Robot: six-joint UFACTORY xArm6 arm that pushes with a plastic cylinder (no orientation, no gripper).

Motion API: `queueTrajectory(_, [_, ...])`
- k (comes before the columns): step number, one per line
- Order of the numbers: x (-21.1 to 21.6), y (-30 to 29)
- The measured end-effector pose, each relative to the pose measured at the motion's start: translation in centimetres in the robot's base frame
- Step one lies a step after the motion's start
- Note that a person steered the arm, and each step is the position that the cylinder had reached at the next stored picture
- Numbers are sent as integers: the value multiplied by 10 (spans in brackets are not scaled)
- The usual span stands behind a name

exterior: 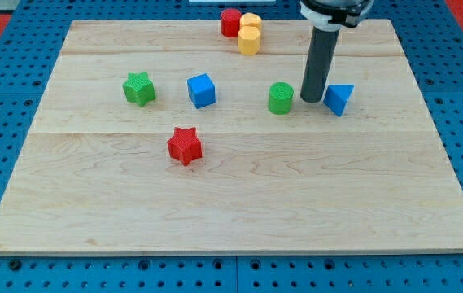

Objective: Push the yellow heart towards the center left

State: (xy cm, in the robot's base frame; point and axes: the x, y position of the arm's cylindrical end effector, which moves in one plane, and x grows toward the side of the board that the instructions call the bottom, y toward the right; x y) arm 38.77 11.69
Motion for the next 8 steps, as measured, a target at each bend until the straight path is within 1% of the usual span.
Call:
queueTrajectory(1, [26,-12])
queueTrajectory(2, [18,-25])
queueTrajectory(3, [-12,-25])
queueTrajectory(4, [-16,-8])
queueTrajectory(5, [-63,0])
queueTrajectory(6, [-127,13])
queueTrajectory(7, [-179,0])
queueTrajectory(8, [-196,-41])
